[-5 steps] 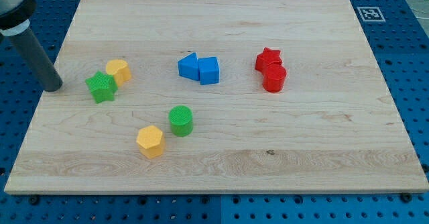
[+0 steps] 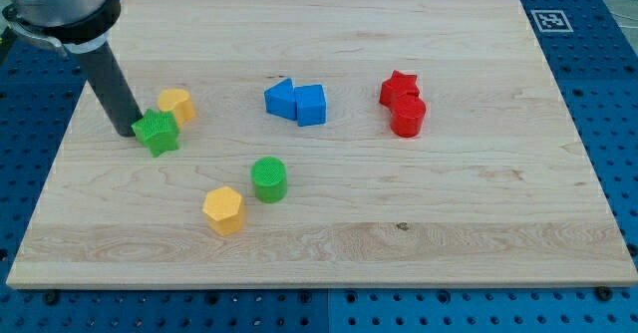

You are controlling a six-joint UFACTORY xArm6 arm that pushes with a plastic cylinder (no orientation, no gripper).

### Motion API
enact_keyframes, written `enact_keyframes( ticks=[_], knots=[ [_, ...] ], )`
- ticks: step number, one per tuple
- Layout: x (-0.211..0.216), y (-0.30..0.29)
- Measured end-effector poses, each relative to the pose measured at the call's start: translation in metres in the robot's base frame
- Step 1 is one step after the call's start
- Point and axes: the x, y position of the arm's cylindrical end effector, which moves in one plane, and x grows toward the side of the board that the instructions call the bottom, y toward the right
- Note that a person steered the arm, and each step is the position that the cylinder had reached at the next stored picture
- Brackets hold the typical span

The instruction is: Place the green star in between the green circle and yellow heart

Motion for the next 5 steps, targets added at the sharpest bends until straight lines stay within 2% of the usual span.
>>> enact_keyframes(
  ticks=[5],
  knots=[
    [0.010,0.058]
  ],
)
